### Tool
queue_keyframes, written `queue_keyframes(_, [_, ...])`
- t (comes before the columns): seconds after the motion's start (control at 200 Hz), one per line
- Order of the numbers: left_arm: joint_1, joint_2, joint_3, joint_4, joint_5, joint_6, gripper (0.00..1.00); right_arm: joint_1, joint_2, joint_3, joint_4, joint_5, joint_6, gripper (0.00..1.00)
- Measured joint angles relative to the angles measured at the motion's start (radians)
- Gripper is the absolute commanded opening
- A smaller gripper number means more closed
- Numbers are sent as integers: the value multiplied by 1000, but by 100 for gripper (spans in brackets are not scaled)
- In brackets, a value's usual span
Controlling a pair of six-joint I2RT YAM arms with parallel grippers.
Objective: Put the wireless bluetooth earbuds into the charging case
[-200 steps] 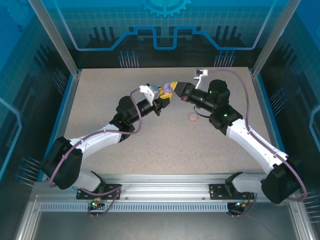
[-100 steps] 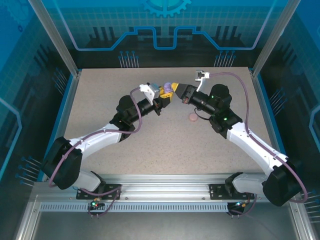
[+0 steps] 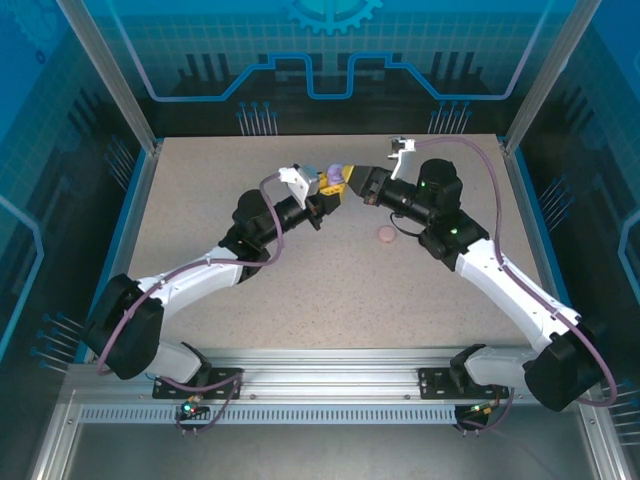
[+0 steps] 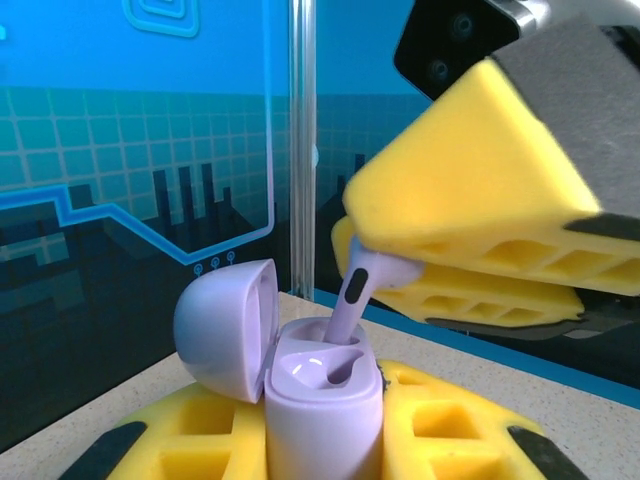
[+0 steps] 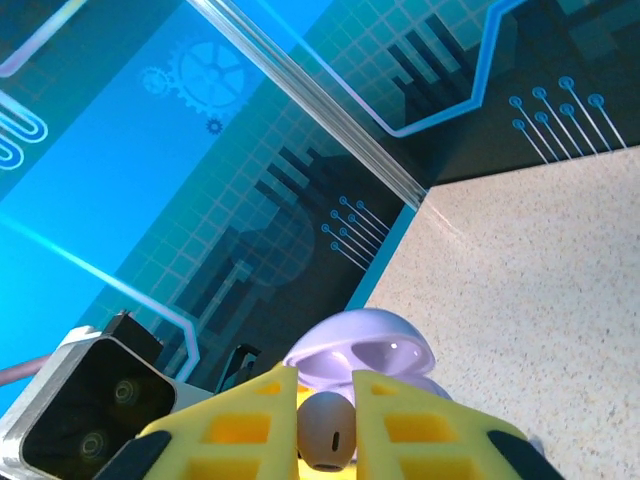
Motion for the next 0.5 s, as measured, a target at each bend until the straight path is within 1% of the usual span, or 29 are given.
queue_keyframes(0.24, [13, -26, 2, 5, -26, 0, 0, 1, 21, 21, -90, 19, -12, 20])
queue_keyframes(0.33, [13, -30, 3, 10, -26, 0, 0, 1, 38, 31, -113, 28, -11, 15])
queue_keyframes(0.415, [13, -33, 3, 11, -26, 0, 0, 1, 57, 48, -125, 31, -16, 8])
queue_keyframes(0.5, [13, -33, 3, 10, -26, 0, 0, 1, 69, 57, -131, 34, -14, 6])
